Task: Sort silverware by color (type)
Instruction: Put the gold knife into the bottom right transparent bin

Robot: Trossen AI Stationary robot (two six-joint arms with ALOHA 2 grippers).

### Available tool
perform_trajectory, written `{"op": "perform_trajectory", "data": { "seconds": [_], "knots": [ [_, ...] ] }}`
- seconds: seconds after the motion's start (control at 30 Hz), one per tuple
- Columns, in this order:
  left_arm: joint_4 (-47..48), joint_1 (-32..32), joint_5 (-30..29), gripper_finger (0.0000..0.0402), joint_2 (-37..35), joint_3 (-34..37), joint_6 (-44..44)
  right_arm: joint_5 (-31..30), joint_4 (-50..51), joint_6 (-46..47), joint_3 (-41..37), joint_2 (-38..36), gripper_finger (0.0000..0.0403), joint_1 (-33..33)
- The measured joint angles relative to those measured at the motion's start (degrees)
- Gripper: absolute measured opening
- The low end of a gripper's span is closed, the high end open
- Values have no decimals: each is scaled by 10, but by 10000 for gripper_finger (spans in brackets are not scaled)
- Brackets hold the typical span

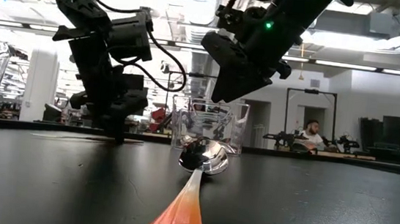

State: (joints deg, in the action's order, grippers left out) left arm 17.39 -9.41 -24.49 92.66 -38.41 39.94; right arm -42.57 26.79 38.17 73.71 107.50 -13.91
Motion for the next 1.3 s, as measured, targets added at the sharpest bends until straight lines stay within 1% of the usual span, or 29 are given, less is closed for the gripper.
{"op": "perform_trajectory", "data": {
  "seconds": [0.23,0.33,0.43,0.57,0.67,0.8,0.93,1.0,1.07,1.2,1.3],
  "knots": [
    [-4,5,2,16,-8,3,-14,0,3,4,0,0,173,-6],
    [9,17,3,15,-35,5,-14,0,7,9,0,0,173,-8],
    [30,34,6,14,-80,8,-12,1,21,24,0,0,173,-4],
    [40,68,-33,14,-147,5,4,17,11,30,0,8,173,11],
    [21,105,-60,13,-193,5,11,36,-31,16,0,8,173,19],
    [-34,153,-134,13,-233,5,-11,51,-104,-19,0,7,173,20],
    [-112,192,-179,13,-246,4,-43,52,-182,-63,-2,7,173,20],
    [-137,207,-200,13,-243,4,-57,67,-244,-84,-26,7,173,22],
    [-155,223,-227,13,-235,4,-65,97,-350,-98,-75,6,173,31],
    [-154,245,-277,13,-207,4,-57,210,-615,-112,-204,8,173,60],
    [-184,249,-283,13,-186,4,-61,244,-802,-109,-273,21,173,72]
  ]
}}
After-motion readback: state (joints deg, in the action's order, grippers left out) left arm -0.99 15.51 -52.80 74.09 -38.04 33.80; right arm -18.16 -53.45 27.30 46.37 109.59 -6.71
